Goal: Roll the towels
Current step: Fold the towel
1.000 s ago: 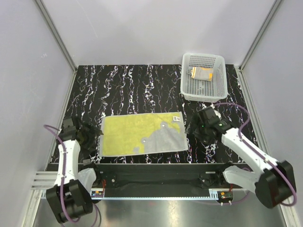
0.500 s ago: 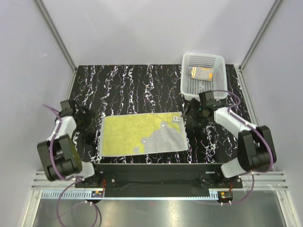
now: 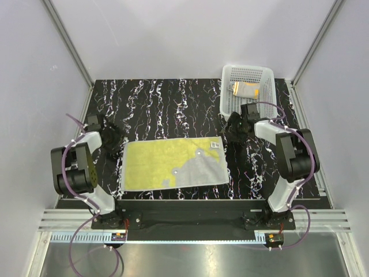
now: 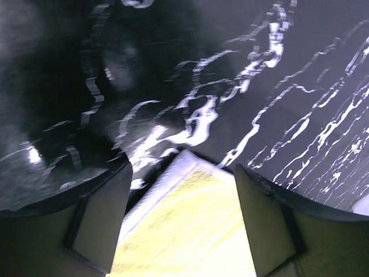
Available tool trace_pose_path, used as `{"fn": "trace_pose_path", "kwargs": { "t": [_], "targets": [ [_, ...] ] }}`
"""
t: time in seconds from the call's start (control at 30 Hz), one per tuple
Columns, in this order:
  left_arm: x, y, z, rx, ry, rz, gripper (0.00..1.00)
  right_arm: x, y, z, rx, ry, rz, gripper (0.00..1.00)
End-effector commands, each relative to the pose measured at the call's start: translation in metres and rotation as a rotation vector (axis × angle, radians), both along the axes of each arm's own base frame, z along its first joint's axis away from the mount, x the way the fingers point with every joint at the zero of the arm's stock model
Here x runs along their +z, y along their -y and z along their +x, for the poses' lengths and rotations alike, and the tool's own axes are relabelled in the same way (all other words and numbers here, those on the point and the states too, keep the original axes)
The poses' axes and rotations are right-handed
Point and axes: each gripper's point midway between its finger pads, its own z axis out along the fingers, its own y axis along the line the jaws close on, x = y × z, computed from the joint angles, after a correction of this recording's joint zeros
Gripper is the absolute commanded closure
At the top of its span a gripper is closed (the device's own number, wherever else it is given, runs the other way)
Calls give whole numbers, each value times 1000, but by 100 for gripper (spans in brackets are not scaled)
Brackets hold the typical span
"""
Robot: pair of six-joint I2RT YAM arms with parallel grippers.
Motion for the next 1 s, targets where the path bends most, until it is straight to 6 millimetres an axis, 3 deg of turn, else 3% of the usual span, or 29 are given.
{"fn": "trace_pose_path", "kwargs": {
  "t": [0.0, 0.43, 0.97],
  "targets": [
    [3, 4, 26, -12, 62, 37, 28, -5, -8, 14, 26, 24, 34, 24],
    [-2, 7, 30, -38, 82, 53, 37, -37, -41, -2, 104, -22, 78, 38],
    [-6, 9, 27, -64, 89, 53, 39, -50, -35, -30, 110, -62, 18, 48]
  ]
}}
